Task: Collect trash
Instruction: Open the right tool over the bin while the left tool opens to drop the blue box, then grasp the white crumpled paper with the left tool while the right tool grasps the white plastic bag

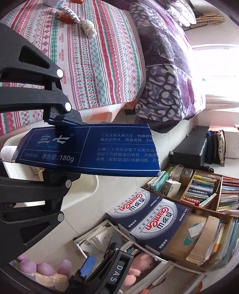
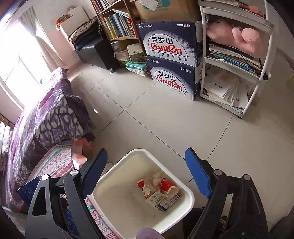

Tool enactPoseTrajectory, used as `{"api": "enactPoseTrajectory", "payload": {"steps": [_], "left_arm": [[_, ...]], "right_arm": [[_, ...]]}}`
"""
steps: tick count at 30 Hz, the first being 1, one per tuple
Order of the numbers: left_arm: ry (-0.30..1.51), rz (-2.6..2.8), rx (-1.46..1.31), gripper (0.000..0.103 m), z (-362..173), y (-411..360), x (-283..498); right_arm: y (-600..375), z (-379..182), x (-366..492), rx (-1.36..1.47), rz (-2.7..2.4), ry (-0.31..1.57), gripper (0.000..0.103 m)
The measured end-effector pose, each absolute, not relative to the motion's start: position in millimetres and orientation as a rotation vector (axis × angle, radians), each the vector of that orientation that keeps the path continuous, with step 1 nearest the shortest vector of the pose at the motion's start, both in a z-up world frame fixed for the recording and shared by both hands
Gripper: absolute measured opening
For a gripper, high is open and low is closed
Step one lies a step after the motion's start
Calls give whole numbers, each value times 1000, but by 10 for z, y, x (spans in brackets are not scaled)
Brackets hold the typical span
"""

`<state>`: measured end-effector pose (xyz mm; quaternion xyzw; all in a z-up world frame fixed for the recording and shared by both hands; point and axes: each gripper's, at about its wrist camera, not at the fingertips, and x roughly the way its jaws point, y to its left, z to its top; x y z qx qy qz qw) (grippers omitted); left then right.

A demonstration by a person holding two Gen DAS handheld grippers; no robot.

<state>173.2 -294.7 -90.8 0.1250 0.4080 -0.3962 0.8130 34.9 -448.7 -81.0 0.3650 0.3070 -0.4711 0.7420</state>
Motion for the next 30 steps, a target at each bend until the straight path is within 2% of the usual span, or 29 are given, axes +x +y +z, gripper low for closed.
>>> {"api": "enactPoseTrajectory", "payload": {"steps": [2,5,10,17,25,30], "left_arm": [[885,-877,263,38,-925,-2993,1685],[903,-916,251,59,-926,-3015,1647],[872,-906,262,72,-869,-2927,1654],[828,-772,323,83,-833,-2597,1875],[866,-558,418,87,-939,-1931,2432],[959,-417,455,87,-1093,-1355,2917]], "right_arm": [[-4530,-802,287,812,-1047,660,86],[-4574,-781,229,829,-1062,645,88],[-4555,-754,237,815,-1093,632,95],[-4207,-724,638,620,-1079,702,96],[-3769,-828,1158,549,-948,801,96],[-3514,-966,1455,564,-864,871,96]]}}
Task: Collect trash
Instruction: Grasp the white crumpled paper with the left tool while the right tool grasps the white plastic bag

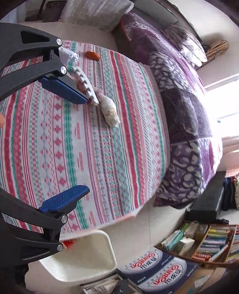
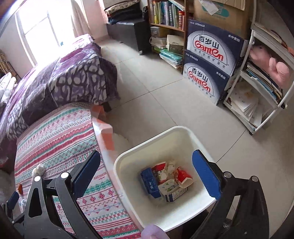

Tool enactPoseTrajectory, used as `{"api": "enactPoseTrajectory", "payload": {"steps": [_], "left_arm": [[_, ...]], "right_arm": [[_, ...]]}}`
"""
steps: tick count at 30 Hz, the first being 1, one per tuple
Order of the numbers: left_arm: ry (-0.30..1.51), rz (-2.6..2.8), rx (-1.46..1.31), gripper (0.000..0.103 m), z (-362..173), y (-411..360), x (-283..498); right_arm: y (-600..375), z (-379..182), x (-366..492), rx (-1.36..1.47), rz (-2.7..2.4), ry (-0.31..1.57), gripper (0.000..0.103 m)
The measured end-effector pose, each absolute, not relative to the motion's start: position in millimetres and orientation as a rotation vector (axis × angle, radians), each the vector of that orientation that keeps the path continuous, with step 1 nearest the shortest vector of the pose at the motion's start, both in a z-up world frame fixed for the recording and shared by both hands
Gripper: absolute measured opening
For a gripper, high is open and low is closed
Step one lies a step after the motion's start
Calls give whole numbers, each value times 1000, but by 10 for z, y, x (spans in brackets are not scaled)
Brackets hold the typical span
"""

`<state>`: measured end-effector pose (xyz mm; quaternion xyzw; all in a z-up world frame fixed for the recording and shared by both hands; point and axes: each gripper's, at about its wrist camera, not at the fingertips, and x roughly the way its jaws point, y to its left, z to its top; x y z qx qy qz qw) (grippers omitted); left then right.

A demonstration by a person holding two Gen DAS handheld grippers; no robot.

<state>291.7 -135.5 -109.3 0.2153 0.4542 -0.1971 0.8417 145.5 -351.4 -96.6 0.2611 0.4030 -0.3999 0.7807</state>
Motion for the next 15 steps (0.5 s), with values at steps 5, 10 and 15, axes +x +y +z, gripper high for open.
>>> {"api": "enactPoseTrajectory", "payload": {"steps": [5,10,15], "left_arm": [[1072,-267,462,87,-1351,-681,3396],[1135,-137,498,87,-1651,-43,3747],[1204,-79,511,87,-1918,498,4007]], "right_arm": [[-3286,-1100,1688,529,-824,931,96],[-3103,-1215,1868,487,-798,972,96],[-2837,-1384,2099,419,-715,1034,96]]}}
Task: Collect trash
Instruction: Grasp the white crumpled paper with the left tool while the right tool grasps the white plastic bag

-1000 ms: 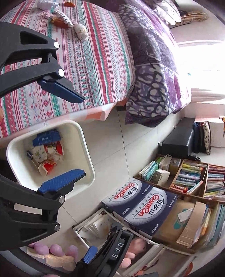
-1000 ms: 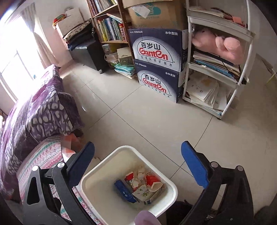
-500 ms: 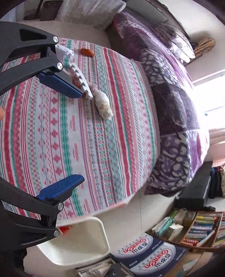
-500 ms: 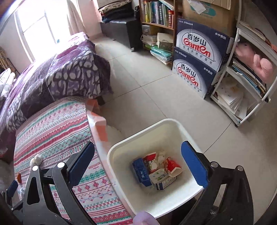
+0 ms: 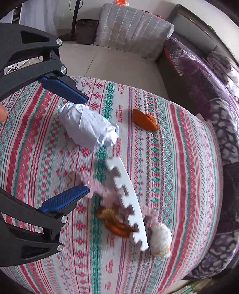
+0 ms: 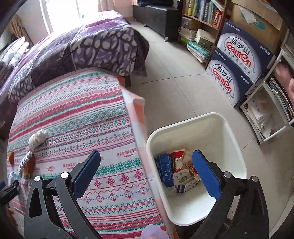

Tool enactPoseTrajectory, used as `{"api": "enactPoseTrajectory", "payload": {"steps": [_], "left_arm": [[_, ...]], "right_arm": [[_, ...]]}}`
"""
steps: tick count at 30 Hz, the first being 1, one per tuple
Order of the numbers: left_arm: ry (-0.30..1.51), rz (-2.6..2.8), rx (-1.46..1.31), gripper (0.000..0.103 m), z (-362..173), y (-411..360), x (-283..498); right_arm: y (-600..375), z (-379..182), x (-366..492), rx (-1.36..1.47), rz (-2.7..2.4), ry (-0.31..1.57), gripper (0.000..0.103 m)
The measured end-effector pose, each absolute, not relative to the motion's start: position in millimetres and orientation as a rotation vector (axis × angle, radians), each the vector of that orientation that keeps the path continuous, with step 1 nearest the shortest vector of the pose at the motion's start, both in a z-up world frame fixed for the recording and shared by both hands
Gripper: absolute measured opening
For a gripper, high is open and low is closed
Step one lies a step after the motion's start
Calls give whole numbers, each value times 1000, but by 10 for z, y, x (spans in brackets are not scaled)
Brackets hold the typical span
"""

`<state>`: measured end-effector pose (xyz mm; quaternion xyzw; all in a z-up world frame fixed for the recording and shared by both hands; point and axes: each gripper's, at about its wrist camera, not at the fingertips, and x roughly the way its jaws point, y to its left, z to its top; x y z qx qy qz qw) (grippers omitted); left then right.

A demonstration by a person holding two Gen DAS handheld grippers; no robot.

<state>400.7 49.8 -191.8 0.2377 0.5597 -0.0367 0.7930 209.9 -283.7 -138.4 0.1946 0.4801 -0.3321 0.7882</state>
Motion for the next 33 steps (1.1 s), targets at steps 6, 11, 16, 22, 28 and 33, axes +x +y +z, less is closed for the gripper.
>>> {"api": "enactPoseTrajectory", "payload": {"steps": [6,11,16,22,28,33], "left_arm": [[1266,-103,457,87,-2100,870,4175],[1322,-151,361,69,-2128,1042,4214],[1331,-182,274,50,-2040,1117,4199],[1244,-185,197,49,-1620,1059,4135],[1141,-205,158,50,-1195,1074,4086],[1126,-200,122,50,-1149,1130,4155]], "right_arm": [[-2418,-1695,2438,474,-560,1128,96],[-2047,-1961,2764,696,-454,1154,96],[-1765,-2074,3177,876,-418,1128,96],[-1696,-2199,3556,1090,-514,1080,95],[-1629,-2220,3985,1090,-595,1035,95],[-1594,-2298,4210,1035,-658,1076,97]]}}
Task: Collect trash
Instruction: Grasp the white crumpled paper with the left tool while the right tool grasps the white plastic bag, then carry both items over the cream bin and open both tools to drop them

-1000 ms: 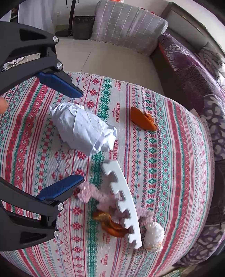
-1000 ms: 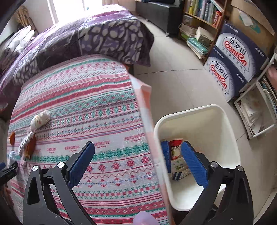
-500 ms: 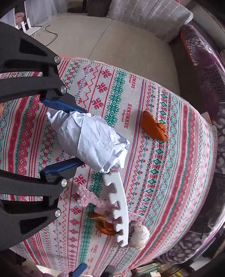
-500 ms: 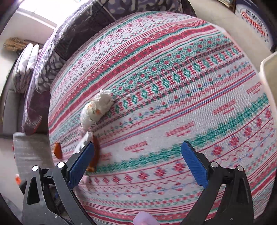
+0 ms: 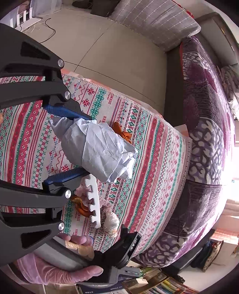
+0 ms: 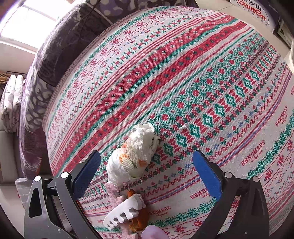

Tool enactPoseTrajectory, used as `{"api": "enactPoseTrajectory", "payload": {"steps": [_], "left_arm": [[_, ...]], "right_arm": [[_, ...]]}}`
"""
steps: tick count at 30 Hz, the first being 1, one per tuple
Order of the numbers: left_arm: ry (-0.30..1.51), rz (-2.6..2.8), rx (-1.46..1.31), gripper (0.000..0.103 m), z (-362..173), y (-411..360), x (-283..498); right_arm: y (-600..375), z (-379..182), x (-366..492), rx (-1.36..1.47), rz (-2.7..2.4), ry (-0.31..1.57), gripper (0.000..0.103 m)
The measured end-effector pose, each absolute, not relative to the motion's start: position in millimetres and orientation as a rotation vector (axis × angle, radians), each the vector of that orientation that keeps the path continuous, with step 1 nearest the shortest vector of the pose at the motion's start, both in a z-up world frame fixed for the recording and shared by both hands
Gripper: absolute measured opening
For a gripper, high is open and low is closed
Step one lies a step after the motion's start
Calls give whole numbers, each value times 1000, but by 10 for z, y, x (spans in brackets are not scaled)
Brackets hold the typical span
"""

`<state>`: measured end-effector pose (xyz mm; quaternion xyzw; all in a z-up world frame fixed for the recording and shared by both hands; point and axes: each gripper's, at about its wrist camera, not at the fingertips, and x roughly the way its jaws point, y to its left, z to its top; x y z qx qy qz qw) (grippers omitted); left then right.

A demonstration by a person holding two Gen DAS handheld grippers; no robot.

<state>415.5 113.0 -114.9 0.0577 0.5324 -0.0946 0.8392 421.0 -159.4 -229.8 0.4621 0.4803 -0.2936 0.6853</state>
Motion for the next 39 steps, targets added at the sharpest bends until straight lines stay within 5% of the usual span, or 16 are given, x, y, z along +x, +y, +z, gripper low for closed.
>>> {"api": "enactPoseTrajectory", "payload": {"steps": [5,7,9,39], "left_arm": [[1120,-200,99,50,-1123,1161,4162],[1118,-199,93,50,-1111,1175,4152],[1118,-201,88,50,-1098,1174,4141],[887,-217,34,50,-539,414,3630]], "right_arm": [[-1378,-2302,4432,833,-679,1180,88],[-1297,-2285,4442,763,-644,1190,77],[-1262,-2235,4448,742,-538,1177,40],[-2021,-948,2955,499,-475,864,40]]}}
